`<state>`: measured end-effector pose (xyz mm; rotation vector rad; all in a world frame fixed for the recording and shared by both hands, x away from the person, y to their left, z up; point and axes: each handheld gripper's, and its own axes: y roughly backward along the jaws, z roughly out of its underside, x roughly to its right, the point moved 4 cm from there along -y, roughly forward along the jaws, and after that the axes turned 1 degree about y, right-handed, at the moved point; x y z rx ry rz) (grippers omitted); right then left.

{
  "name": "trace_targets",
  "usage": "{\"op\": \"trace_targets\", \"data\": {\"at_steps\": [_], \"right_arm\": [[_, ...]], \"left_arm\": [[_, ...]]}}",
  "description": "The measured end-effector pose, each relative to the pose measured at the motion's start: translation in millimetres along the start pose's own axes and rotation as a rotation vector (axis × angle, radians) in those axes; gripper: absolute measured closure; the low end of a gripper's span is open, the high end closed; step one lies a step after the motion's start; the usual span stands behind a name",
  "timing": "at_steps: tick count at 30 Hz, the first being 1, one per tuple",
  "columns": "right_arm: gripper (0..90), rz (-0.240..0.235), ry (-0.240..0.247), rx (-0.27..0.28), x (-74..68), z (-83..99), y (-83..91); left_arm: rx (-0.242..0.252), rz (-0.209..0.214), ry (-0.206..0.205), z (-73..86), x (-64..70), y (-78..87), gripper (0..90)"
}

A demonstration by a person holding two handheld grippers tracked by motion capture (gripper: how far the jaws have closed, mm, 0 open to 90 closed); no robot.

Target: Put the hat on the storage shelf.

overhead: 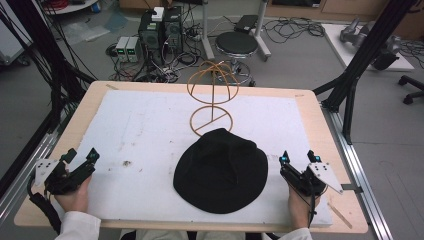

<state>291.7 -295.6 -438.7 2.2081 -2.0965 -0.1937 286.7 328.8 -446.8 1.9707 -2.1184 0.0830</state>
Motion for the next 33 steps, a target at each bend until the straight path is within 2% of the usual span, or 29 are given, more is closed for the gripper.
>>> {"op": "trace_targets", "data": {"at_steps": [7,12,15,18,20,25,33], "right_arm": [[17.6,-0.015,-0.023,0.006,-0.4,-0.9,1.2],[17.6,-0.049,-0.037,0.031,-6.2,-6.0,5.3],[17.6,-0.118,-0.046,0.034,-17.7,-10.5,7.4],[17.6,-0.15,-0.044,0.033,-23.1,-11.4,7.4],[17.6,-0.21,-0.05,0.036,-31.5,-13.3,8.8],[17.6,-0.293,-0.048,0.027,-45.1,-15.2,11.6],[17.7,-0.382,-0.026,-0.022,-61.3,-14.2,11.3]], "left_arm": [[-0.002,0.001,0.007,0.2,-0.4,-1.7,25.9],[-0.001,0.011,-0.003,0.0,2.6,-3.0,25.9],[-0.004,0.013,0.002,0.3,3.3,-4.9,25.9],[-0.006,0.017,0.005,0.5,3.1,-6.0,25.9],[-0.008,0.019,0.008,0.5,2.9,-6.2,25.9],[-0.01,0.021,0.019,0.7,1.2,-6.8,25.9],[-0.01,0.025,-0.004,0.6,4.1,-7.5,25.9]]}}
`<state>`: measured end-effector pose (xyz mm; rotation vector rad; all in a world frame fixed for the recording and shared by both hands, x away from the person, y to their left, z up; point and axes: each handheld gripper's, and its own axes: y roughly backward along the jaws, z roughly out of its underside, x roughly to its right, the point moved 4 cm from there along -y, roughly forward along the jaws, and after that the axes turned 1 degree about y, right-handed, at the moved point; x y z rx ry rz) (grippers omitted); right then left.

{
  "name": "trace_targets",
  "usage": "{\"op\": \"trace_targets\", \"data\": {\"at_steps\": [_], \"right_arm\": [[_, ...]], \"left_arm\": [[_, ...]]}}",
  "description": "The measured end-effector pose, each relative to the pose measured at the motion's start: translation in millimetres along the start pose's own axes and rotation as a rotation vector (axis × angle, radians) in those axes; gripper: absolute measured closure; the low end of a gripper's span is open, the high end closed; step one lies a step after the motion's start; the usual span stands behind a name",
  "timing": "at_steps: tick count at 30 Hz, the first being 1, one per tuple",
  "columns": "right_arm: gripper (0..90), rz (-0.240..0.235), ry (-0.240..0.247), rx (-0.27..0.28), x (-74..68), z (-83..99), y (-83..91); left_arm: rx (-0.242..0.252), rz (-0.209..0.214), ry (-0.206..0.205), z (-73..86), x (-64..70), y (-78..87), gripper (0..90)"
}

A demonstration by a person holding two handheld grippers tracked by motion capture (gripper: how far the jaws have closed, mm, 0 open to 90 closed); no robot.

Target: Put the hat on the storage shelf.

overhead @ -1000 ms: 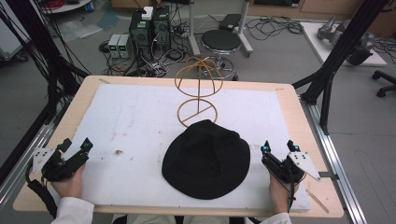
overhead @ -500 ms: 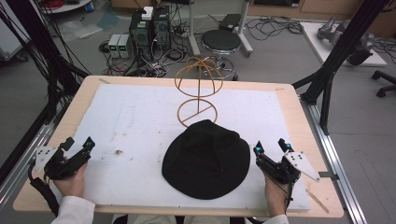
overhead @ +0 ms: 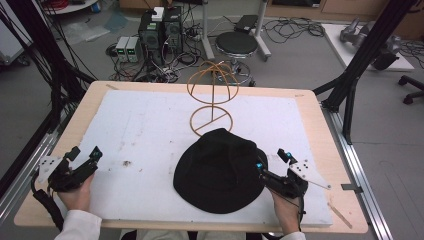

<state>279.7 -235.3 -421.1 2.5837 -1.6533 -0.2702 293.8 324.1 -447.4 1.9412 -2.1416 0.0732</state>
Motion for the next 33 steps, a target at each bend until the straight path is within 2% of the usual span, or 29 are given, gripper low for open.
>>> {"op": "trace_targets", "data": {"at_steps": [16,33], "right_arm": [[17.6,-0.096,0.034,-0.029,-22.5,1.3,-3.7],[17.6,-0.197,0.085,-0.051,-51.9,5.6,-10.0]], "left_arm": [[-0.02,0.022,0.011,1.9,0.2,-2.7,25.8],[-0.01,0.024,0.033,1.6,-1.4,-2.0,25.8]]}}
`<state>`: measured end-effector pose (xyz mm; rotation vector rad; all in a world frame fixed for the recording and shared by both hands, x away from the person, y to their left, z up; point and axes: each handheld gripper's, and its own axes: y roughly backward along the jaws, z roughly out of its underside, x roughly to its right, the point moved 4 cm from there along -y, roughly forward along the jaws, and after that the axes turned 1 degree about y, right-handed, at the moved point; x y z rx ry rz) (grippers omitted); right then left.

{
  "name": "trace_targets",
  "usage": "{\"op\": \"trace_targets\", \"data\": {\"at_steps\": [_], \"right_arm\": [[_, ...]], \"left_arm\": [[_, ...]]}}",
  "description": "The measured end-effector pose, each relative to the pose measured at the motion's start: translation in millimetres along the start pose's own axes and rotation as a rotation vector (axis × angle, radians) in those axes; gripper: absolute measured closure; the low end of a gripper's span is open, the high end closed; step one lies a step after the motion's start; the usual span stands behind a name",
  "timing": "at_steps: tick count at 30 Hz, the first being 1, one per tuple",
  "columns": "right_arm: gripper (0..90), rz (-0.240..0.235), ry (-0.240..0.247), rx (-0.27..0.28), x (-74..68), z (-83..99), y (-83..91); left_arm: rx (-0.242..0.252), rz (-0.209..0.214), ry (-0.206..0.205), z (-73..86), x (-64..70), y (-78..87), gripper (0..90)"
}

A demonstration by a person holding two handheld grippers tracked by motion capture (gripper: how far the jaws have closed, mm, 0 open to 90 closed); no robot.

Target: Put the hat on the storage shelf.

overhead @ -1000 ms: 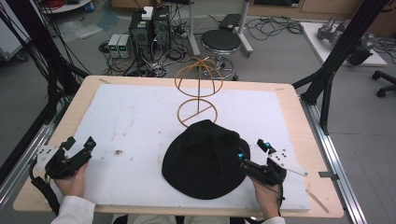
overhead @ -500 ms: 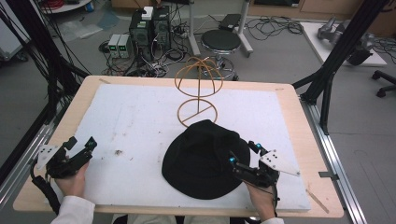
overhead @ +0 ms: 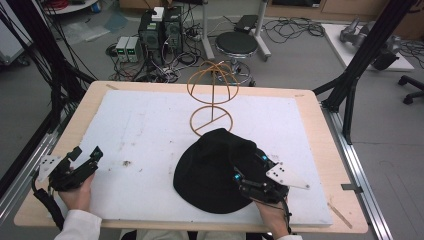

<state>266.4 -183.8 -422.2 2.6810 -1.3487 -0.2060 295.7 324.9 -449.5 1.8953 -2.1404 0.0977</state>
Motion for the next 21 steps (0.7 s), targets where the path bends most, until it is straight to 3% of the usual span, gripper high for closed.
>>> {"op": "trace_targets", "data": {"at_steps": [14,21], "right_arm": [[17.6,-0.05,0.019,-0.054,-13.5,5.5,-13.8],[19.1,-0.028,0.004,-0.079,-17.3,8.2,-19.5]], "left_arm": [[0.001,0.007,0.004,0.3,0.2,-1.2,25.8],[-0.005,0.01,0.005,0.8,0.3,-2.4,25.8]]}}
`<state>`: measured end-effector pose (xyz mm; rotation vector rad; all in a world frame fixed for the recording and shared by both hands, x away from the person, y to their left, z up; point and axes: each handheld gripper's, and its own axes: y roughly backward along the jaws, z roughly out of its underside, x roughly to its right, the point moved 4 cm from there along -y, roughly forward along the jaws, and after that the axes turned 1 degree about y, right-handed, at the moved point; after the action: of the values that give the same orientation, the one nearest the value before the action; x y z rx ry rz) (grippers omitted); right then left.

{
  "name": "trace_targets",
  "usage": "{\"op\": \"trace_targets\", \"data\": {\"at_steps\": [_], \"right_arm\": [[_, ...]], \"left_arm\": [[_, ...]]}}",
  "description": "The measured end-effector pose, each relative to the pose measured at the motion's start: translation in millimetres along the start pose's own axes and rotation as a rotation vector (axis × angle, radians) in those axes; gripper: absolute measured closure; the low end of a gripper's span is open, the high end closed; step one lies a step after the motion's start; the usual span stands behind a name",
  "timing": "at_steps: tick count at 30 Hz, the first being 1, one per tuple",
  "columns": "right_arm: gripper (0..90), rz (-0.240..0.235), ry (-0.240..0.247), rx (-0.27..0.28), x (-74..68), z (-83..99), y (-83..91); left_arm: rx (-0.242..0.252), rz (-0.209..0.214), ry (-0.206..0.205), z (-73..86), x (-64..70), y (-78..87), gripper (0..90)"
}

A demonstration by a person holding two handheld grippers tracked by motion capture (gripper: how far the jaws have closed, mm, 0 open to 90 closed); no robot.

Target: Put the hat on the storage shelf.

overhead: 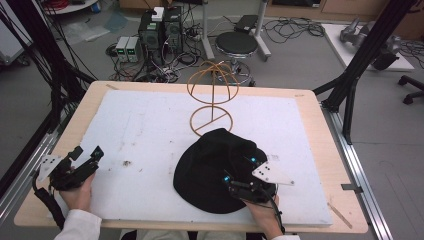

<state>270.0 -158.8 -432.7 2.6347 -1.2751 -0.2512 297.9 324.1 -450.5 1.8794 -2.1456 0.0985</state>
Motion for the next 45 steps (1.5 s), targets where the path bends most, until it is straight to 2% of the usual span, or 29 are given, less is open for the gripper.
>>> {"op": "trace_targets", "data": {"at_steps": [3,8,12,13,14,15,16,17,18,19,20,22,24,25,28,29,37,42,43,45], "right_arm": [[22.5,0.004,-0.002,-0.01,-2.7,0.3,-1.7],[27.7,0.036,0.011,-0.031,-4.6,2.0,-5.3],[40.9,0.041,0.02,-0.033,-5.9,1.8,-5.8],[40.9,0.041,0.02,-0.033,-5.9,1.8,-5.8],[44.7,0.041,0.019,-0.037,-6.4,1.9,-5.7],[52.7,0.055,0.032,-0.037,-6.5,1.7,-5.9],[52.7,0.055,0.032,-0.037,-6.5,1.7,-5.9],[62.8,0.068,0.025,-0.042,-6.6,1.1,-6.1],[62.8,0.068,0.025,-0.042,-6.6,1.1,-6.1],[74.3,0.059,0.02,-0.044,-6.0,0.2,-6.7],[74.3,0.059,0.02,-0.044,-6.0,0.2,-6.7],[84.8,0.072,0.034,-0.057,-9.9,-1.0,-8.7],[85.3,0.068,0.033,-0.059,-10.0,-1.3,-9.0],[85.9,0.047,0.002,-0.059,-7.7,-2.1,-8.2],[85.9,0.041,0.0,-0.054,-6.9,-2.4,-7.3],[86.0,0.048,0.015,-0.049,-8.7,-2.7,-6.2],[86.3,0.044,0.038,-0.014,-14.5,-5.9,-3.1],[86.3,0.051,0.061,0.022,-19.7,-13.1,0.5],[86.3,0.051,0.069,0.048,-20.8,-18.3,2.8],[86.2,0.055,0.064,0.065,-21.3,-20.7,4.0]], "left_arm": [[-0.003,0.0,0.0,0.3,-0.1,-0.4,25.8],[-0.003,0.003,0.003,0.3,-0.1,-0.6,25.8],[-0.004,0.007,0.013,0.7,-0.9,-1.1,25.9],[-0.004,0.007,0.013,0.7,-0.9,-1.1,25.9],[-0.005,0.007,0.015,0.9,-1.3,-1.3,25.9],[-0.007,0.009,0.023,1.3,-1.6,-1.5,25.9],[-0.009,0.012,0.029,1.6,-1.9,-1.7,25.9],[-0.011,0.013,0.038,2.0,-2.5,-1.9,26.0],[-0.012,0.014,0.043,2.1,-2.8,-1.9,26.0],[-0.009,0.011,0.044,1.9,-3.4,-1.9,26.0],[-0.009,0.011,0.044,1.9,-3.4,-1.9,26.0],[-0.008,0.009,0.042,1.7,-3.9,-1.6,26.0],[-0.008,0.01,0.042,1.8,-3.9,-1.6,26.0],[-0.008,0.01,0.041,1.7,-3.8,-1.6,26.0],[-0.007,0.013,0.041,1.6,-3.4,-1.6,26.0],[-0.008,0.012,0.041,1.6,-3.5,-1.6,26.0],[-0.01,0.012,0.044,1.8,-3.6,-2.2,26.0],[-0.01,0.011,0.044,1.8,-3.6,-2.2,26.0],[-0.011,0.011,0.042,1.8,-3.9,-2.1,26.0],[-0.012,0.011,0.043,1.8,-4.0,-1.9,26.0]]}}
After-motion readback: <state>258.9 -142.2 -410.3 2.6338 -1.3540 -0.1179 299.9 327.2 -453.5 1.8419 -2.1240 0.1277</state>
